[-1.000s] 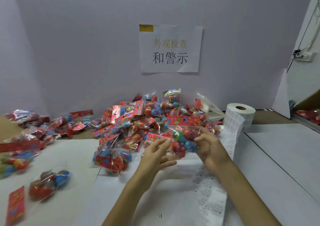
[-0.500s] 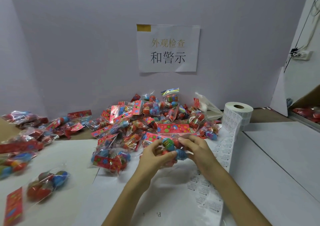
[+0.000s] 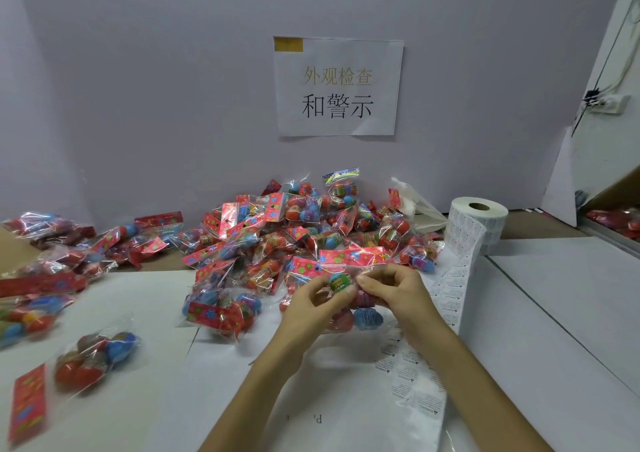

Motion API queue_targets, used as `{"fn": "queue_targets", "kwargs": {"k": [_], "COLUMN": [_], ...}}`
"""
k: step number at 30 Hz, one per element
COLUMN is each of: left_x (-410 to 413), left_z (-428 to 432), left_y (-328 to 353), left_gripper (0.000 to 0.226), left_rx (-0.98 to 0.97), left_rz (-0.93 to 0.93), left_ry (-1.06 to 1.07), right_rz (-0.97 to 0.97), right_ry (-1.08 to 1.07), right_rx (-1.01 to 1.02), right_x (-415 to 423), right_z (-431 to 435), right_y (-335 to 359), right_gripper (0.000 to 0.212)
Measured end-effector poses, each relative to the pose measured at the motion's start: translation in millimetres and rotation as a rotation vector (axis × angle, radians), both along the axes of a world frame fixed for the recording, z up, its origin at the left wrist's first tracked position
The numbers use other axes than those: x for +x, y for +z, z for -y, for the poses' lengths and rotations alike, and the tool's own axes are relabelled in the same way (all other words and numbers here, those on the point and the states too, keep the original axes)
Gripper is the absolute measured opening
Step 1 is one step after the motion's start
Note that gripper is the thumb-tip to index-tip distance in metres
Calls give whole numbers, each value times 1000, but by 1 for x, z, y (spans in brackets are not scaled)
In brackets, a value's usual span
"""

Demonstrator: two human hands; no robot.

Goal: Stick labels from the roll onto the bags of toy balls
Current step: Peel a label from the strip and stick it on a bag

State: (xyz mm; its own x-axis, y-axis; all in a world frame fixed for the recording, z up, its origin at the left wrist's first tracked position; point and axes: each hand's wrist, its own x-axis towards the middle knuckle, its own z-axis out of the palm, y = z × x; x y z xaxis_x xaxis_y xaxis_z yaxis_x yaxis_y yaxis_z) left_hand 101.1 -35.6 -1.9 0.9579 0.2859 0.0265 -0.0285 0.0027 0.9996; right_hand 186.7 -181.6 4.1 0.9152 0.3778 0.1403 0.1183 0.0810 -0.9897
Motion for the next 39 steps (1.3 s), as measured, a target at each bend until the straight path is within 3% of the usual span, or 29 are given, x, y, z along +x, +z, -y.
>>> {"fn": "queue_targets", "kwargs": {"k": [3,8,20,28,35,37,39], "left_x": [-1,1,3,-1,-2,-2,-1], "left_z": [0,-6,-9,-7,-6,-8,-10], "left_y": [0,0,-1,4,5,4,2], "left_gripper": [33,14,32,10,19,26,29], "left_rx": [41,-24,20,-87,-121,-115,-46], "left_rz": [-9,44,74,45,48,77,114], "left_ry": [47,143,236,205,260,294,366], "right_rz": [1,-29,16,61,-75,-37,65], "right_ry": [13,94,142,92,105,41,-152], "right_rx": [-21,20,-115,-114,-98,-70,-28], "right_x": [-1,-7,-14,-14,-13,-10,-7], "right_z": [0,-4,-7,-5,-4,-3,0], "right_y": [1,2,4,7,9,7,6], "right_gripper": [3,6,13,11,18,12,4]}}
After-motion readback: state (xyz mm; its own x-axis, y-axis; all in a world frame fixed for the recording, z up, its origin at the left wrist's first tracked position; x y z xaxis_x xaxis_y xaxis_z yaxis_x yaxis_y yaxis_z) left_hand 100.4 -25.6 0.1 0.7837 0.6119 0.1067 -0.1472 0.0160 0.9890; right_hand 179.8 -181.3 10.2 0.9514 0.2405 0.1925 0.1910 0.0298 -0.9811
